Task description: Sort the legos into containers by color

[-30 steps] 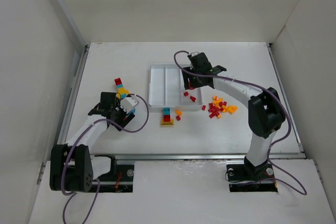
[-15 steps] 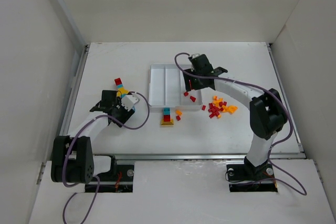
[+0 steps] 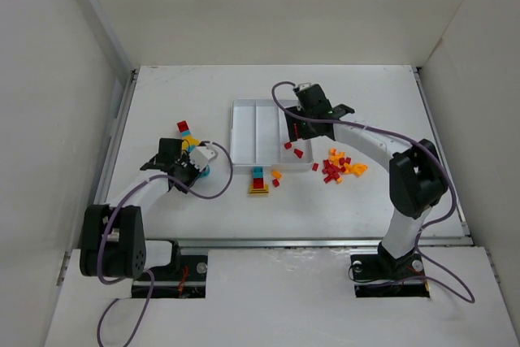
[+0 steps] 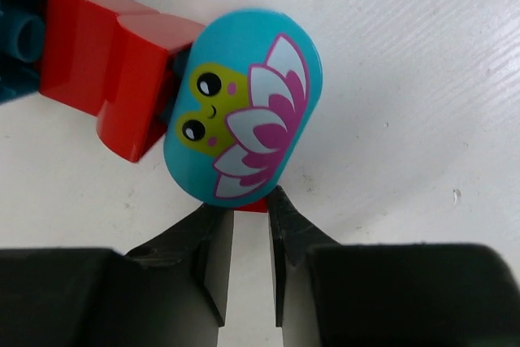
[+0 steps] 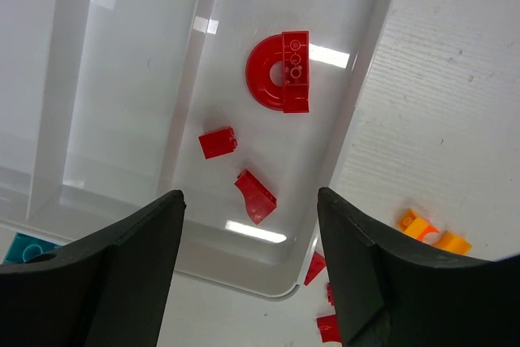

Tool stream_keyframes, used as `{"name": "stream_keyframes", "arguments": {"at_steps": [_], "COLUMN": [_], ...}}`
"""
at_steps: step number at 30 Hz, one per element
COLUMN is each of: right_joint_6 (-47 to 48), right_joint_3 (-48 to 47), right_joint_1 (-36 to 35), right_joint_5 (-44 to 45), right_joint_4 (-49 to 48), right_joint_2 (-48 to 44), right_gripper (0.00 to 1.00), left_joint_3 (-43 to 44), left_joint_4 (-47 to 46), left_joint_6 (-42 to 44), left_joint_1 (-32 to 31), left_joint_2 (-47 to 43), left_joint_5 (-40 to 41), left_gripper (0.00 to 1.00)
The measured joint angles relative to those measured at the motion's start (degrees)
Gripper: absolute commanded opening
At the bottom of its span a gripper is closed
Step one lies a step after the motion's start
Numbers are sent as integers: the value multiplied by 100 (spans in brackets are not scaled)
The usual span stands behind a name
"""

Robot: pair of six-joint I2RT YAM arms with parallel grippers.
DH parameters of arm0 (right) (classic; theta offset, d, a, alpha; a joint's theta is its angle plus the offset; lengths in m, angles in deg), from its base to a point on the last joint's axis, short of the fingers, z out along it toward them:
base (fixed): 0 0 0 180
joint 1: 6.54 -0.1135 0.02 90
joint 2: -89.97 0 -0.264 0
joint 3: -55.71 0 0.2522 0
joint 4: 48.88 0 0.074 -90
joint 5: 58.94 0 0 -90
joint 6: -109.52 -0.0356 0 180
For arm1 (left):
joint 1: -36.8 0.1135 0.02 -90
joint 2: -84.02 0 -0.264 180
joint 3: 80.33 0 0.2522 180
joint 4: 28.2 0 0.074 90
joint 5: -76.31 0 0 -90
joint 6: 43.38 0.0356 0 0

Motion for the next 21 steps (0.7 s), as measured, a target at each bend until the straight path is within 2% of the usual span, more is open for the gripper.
{"name": "stream_keyframes", "arguments": {"at_steps": [3, 6, 12, 15, 18, 21], "right_joint_6": [33, 136, 308, 249, 79, -83], "right_joint_3": [13, 136, 463, 570, 562, 378], "right_joint_1": [0, 0, 2, -15, -225, -750], "right_joint_5": [11, 9, -476, -1154, -1670, -2052], "right_joint_4": [37, 42, 96, -55, -413, -702], "right_joint_2": [-74, -352, -1478, -2157, -2612, -2717], "right_gripper": [72, 72, 72, 72, 72, 70], "left_joint_3": [-2, -61, 140, 466, 625, 667], "left_joint_4": [162, 564, 1300, 1241, 675, 66], "left_joint_6": [2, 35, 356, 573, 570, 376], "left_joint_1": [-2, 0, 0, 0, 0, 0], "left_joint_2": [-94, -560, -2697, -3899, -4809, -5101], "left_joint_5": [72, 197, 57, -496, -1279, -2028], "left_gripper": [0, 0, 0, 0, 0, 0]}}
